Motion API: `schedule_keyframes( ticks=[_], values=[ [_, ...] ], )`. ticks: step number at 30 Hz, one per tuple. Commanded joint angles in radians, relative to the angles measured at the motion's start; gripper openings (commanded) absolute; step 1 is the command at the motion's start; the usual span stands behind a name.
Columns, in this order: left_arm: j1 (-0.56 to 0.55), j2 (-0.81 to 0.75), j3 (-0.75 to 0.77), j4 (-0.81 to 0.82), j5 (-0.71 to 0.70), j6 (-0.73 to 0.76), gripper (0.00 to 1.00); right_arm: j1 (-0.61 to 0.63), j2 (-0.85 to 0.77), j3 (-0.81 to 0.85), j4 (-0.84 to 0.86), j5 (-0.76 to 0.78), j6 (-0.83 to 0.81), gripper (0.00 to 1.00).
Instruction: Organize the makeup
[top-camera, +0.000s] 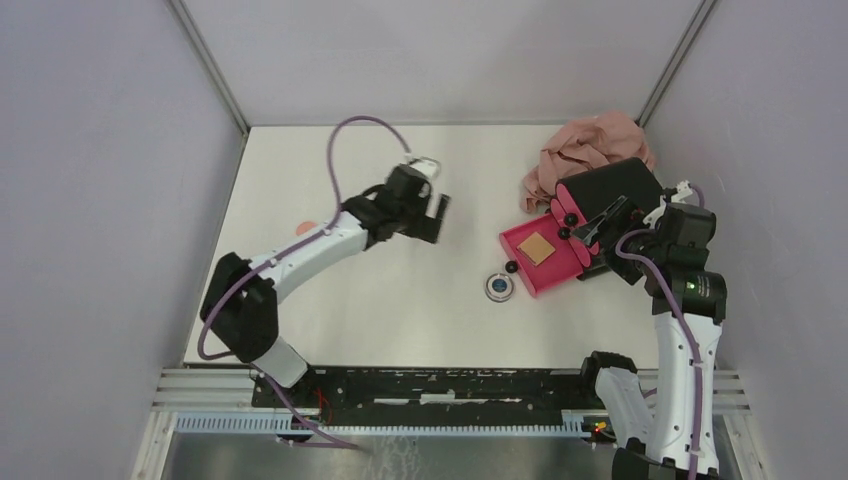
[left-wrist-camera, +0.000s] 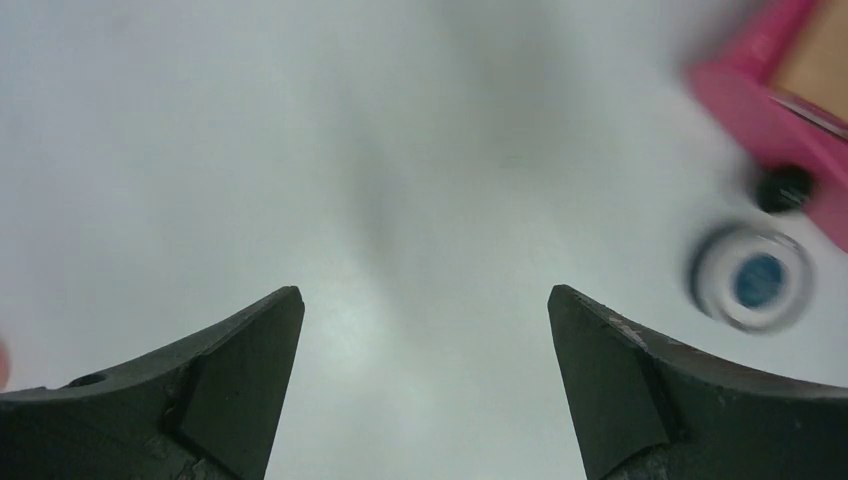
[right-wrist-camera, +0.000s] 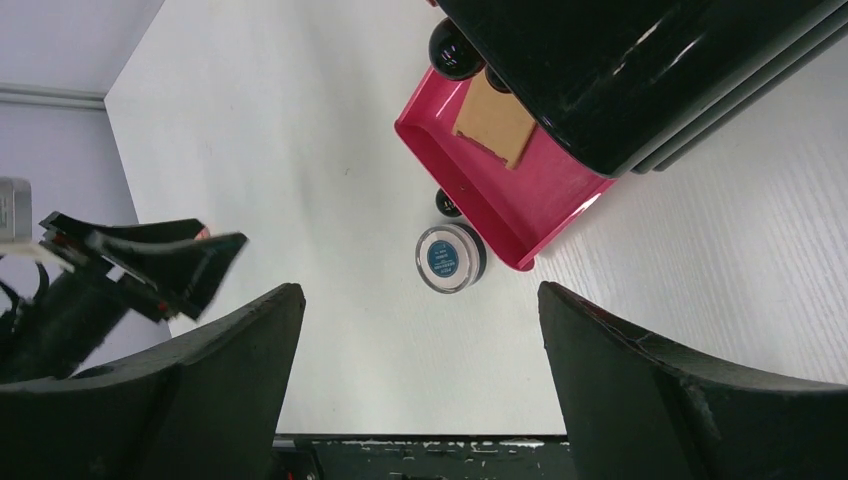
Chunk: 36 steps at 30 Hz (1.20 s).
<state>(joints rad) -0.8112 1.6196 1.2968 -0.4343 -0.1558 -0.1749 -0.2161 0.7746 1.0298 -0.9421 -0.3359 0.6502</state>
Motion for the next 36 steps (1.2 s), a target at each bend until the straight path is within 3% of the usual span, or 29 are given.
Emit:
schedule_keyframes(
  ticks=[1,6,11,16,23,36],
  values=[
    [0.333,-0.113,-0.147,-0.031,-0.09,-0.245,0.99,0.012,0.007,0.0,0.053,-0.018,0.002,0.94],
    [0.6,-0.109,-0.184,-0.085,-0.186,-0.412,0.99,0.021,0.013,0.003,0.063,-0.015,0.004,0.94],
    [0.703,0.031,-0.075,-0.141,-0.324,-0.424,0.99,0.027,0.005,-0.006,0.062,-0.011,0.002,0.94],
    [0.751,0.143,-0.035,-0.161,-0.414,-0.494,0.99,0.03,-0.001,-0.009,0.06,-0.008,0.0,0.94],
    [0.812,0.228,-0.039,-0.121,-0.263,-0.49,1.0,0.033,0.0,-0.006,0.058,-0.003,-0.003,0.94],
    [0.821,0.269,-0.088,-0.06,-0.178,-0.501,0.85,0.041,-0.011,-0.017,0.057,0.005,-0.002,0.94]
  ],
)
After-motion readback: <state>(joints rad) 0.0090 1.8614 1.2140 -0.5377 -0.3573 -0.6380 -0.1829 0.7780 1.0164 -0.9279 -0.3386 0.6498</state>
